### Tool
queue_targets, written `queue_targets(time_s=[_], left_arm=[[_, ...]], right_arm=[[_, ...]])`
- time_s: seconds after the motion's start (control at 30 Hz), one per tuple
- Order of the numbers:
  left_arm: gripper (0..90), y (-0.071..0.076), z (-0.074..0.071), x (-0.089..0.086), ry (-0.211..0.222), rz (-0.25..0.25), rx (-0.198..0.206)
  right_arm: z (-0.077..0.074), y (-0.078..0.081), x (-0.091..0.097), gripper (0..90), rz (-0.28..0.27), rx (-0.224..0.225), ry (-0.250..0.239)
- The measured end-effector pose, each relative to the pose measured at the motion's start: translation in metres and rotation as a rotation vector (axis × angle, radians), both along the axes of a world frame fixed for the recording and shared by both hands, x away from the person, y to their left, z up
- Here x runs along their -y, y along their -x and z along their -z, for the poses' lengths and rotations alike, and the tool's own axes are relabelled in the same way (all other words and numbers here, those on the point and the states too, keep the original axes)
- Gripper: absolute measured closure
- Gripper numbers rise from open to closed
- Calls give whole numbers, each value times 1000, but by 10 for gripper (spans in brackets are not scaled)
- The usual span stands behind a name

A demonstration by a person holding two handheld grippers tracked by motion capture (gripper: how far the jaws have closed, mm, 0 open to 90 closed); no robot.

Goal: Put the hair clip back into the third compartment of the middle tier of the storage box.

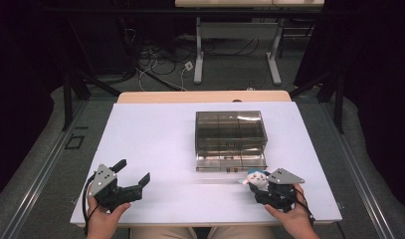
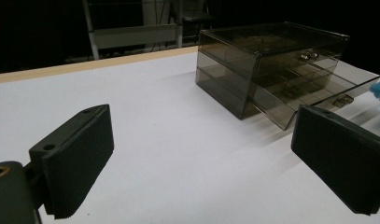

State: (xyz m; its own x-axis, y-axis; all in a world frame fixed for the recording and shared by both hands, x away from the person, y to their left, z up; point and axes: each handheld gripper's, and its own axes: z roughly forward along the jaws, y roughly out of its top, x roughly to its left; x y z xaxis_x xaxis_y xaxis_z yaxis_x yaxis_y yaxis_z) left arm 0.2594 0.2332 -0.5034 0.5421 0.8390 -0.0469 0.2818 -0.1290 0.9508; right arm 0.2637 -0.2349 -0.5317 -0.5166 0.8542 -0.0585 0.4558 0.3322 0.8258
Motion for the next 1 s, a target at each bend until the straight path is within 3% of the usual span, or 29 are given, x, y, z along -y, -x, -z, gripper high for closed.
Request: queue_targets(time_s=[0.37, 1.0], left_arm=[[58, 0, 1, 1, -2, -12, 11], [57, 2, 0, 0, -4, -24, 10]], right_arm=[[-17, 0, 6, 346, 15, 19, -59], [-42, -14, -2, 346, 0, 23, -52]])
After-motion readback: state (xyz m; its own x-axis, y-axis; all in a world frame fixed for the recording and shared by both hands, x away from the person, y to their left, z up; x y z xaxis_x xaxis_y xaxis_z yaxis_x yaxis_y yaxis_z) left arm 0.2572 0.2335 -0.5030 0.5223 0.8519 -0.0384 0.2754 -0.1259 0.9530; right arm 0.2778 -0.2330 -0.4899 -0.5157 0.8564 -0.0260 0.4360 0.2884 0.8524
